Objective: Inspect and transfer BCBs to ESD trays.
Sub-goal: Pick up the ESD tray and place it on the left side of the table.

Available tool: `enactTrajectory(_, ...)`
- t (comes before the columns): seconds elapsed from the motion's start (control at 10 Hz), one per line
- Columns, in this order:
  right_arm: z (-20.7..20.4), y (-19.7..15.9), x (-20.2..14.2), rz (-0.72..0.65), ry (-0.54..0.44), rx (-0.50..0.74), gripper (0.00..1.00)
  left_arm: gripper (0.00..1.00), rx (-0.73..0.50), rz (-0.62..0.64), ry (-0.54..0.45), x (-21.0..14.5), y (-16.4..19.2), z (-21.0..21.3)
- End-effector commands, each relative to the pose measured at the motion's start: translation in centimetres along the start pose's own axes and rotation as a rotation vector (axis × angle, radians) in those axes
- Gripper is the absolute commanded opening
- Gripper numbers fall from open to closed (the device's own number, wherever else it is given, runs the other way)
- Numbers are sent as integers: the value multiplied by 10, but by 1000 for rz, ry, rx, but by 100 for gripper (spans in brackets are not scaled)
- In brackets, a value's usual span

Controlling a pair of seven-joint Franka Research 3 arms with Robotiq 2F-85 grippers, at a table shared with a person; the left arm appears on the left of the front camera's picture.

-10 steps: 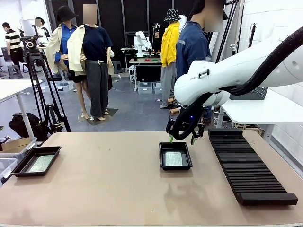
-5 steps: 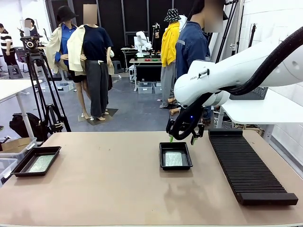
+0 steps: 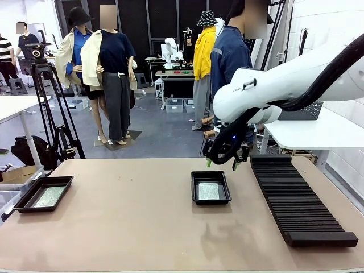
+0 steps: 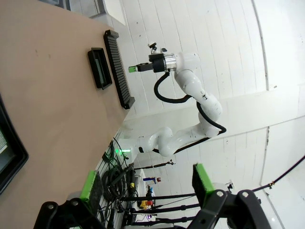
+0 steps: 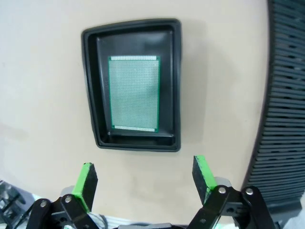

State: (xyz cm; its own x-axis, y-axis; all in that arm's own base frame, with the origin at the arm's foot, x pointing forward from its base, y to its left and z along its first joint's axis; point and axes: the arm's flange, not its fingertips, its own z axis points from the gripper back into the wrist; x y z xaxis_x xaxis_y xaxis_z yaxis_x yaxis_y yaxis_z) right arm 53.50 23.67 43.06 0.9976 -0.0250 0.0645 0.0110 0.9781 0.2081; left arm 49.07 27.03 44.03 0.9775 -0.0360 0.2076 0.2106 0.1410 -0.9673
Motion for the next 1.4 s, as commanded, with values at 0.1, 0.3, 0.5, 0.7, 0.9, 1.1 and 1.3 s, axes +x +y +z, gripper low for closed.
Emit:
enactTrajectory(0.1, 37, -53, -18, -15, -43, 115, 100, 100, 83, 44, -5, 8, -31, -59)
enactTrajectory(0.3, 60, -95, -19, -31, -52, 221, 100, 100, 146, 46, -3, 17, -54, -100)
enactTrajectory(0.5, 79, -134, -16, -44, -42, 332, 100, 100, 212, 72, -43, 25, -76, -143)
enactTrajectory(0.7, 91, -173, -8, -50, -19, 428, 100, 100, 296, 141, -118, 32, -90, -185)
enactTrajectory(0.9, 97, -205, -8, -76, -42, 520, 100, 100, 361, 183, -146, 41, -98, -223)
enactTrajectory(1.1, 98, -240, -12, -92, -51, 638, 100, 100, 447, 196, -133, 51, -110, -268)
enactTrajectory(1.3, 97, -275, -15, -77, -50, 749, 100, 100, 528, 206, -77, 65, -116, -314)
